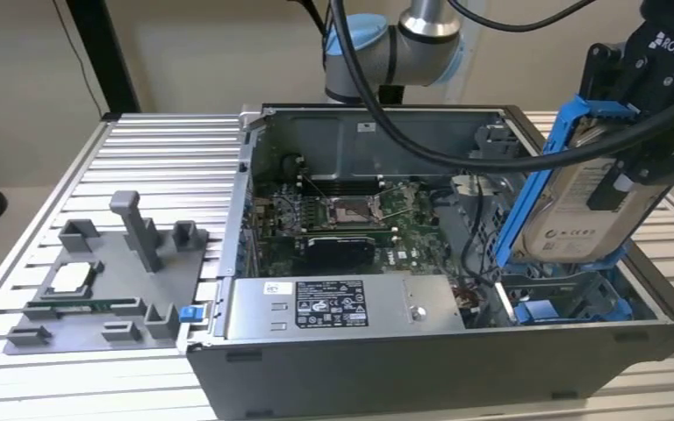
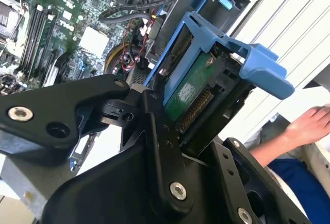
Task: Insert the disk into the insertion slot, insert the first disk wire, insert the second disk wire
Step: 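Insert the disk into the insertion slot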
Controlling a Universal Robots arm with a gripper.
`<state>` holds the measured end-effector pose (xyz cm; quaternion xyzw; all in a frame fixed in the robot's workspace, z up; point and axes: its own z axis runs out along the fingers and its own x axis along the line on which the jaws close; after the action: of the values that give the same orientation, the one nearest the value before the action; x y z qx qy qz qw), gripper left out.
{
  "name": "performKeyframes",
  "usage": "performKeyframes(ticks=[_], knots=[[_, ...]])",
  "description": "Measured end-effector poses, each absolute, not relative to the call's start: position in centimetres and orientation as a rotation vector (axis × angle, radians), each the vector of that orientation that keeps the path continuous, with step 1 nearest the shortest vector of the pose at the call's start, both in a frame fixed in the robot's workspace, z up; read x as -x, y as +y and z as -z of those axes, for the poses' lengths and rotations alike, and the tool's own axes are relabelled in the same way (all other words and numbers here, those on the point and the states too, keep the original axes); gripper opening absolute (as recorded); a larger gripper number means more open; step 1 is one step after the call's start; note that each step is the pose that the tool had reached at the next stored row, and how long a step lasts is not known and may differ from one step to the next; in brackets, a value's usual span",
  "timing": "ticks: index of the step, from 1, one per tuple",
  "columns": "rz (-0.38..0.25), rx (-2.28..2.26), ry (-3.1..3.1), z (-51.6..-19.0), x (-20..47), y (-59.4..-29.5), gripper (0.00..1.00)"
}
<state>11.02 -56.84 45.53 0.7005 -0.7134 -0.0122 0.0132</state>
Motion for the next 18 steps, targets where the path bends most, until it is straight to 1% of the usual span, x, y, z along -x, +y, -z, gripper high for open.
performKeyframes(ticks=[18], knots=[[0.063, -2.192, -2.226, -43.9, -12.9, -57.4, 0.0]])
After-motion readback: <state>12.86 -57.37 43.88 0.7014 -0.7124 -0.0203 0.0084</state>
